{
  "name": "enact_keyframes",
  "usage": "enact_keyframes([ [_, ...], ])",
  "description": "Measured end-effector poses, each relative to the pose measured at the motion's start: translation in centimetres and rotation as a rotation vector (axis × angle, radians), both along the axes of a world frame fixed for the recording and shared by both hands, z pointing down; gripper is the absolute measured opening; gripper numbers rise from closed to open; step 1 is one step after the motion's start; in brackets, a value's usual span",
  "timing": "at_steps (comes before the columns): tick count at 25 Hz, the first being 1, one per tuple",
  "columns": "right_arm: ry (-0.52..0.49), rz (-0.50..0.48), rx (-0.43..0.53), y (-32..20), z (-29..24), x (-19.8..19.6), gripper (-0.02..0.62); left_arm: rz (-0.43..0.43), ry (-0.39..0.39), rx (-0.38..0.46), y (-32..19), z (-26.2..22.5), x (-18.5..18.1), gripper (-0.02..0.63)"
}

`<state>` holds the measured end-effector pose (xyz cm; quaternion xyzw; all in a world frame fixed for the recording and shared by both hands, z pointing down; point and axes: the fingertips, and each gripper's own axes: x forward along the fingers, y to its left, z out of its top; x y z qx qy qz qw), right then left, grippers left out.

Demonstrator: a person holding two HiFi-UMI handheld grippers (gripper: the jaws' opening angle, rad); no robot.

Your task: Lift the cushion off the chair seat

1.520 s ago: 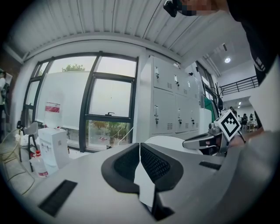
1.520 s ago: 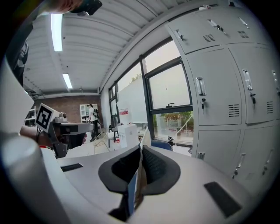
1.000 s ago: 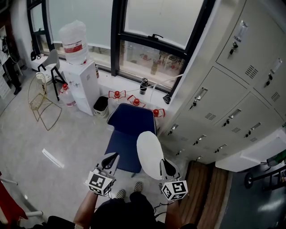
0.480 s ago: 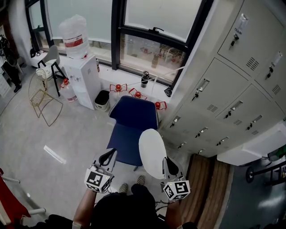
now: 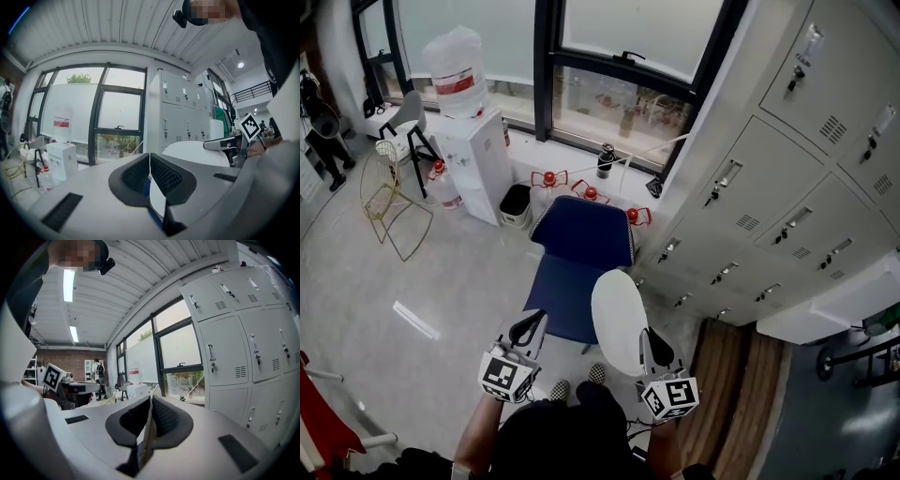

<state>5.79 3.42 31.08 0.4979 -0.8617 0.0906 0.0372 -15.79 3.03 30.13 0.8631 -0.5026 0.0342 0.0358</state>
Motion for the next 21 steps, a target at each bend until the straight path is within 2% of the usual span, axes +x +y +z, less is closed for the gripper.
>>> enact_keyframes([
  [9,-0.011,-0.003,0.017,0.07,-0.73,0.38,0.038,-0.001,-0.011,-0.018,0.31,0.12,0.32,0.021],
  [17,-0.018,-0.006,0.019,0.0,-0.79,0.4,0.038,-0.005,0.007,-0.002,0.1,0.05,0.47,0.021],
  [21,-0.016,-0.011,0.023,-0.05,-0.55,0.52,0.038,0.003,-0.014,-0.027,0.14,0.36,0.62,0.022],
])
